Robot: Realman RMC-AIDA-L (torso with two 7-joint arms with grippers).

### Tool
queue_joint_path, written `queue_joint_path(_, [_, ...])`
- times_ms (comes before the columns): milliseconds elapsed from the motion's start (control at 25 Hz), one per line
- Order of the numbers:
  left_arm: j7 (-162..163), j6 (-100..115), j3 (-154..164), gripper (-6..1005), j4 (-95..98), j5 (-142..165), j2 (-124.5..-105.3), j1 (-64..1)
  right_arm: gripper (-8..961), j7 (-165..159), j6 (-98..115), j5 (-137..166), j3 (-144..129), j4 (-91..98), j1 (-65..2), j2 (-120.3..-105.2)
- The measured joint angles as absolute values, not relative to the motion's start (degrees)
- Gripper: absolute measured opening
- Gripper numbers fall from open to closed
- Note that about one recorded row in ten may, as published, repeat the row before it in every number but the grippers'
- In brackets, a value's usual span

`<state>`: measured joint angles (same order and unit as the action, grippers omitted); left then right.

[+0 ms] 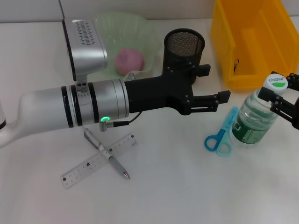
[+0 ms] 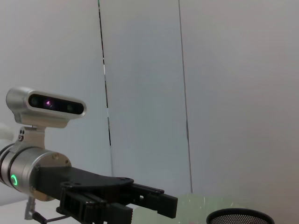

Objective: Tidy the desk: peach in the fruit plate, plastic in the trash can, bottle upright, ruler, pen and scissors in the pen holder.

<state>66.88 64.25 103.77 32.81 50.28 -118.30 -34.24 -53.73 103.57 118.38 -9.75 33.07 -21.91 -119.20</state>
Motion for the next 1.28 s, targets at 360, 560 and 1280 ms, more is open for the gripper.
queue_joint_path(360, [66.9, 64.7, 103.2, 843, 32.8, 50.3, -118.3, -34.0, 436, -53.6, 107.0, 117.4, -9.3, 33.4, -21.9, -119.05])
queue_joint_path(560, [66.9, 65.4, 103.1, 843, 32.7, 50.3, -118.3, -33.9, 435, -55.4, 109.7, 114.9, -9.5, 34.6, -22.6, -118.95])
queue_joint_path(1280, [64.9, 70.9, 92.3, 842, 32.0, 50.4, -117.01, -28.2, 435, -57.3, 109.3, 114.8, -9.8, 33.9, -27.7, -119.05])
